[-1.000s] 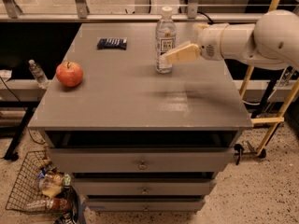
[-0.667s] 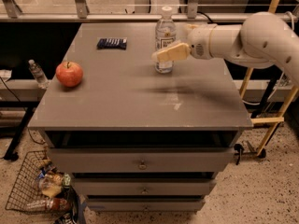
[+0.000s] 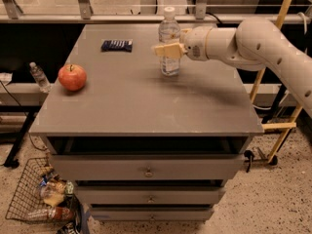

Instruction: Knock blue plastic bottle over

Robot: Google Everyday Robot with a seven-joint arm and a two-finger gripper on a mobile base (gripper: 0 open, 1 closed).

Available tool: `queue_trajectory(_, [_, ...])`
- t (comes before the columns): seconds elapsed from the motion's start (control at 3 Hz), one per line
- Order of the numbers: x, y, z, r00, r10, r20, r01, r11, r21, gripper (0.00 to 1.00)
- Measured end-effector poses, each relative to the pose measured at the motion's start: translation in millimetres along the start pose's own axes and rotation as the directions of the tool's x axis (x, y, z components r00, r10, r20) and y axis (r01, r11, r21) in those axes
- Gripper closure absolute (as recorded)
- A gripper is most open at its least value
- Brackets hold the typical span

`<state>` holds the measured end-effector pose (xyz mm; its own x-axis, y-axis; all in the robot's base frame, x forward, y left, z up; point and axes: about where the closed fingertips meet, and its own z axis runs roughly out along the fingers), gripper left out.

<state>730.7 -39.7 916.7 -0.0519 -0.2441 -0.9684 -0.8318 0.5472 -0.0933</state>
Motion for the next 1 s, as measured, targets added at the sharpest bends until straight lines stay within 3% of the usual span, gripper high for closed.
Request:
queue_trajectory(0.33, [-6.4,0.1,4.1,0.999,-0.038,0.002,0.038,0.9991,-0.02,0.63])
queue_trajectory(0.67, [-26.5,5.3,-3.2,0.98,-0.188,-0.067,0.184,0.981,-0.06,0.87])
queue_trajectory(1.0, [-35.5,-1.2,-12.4,0.885,-0.409,-0.222,0.383,0.9111,-0.152,1.0])
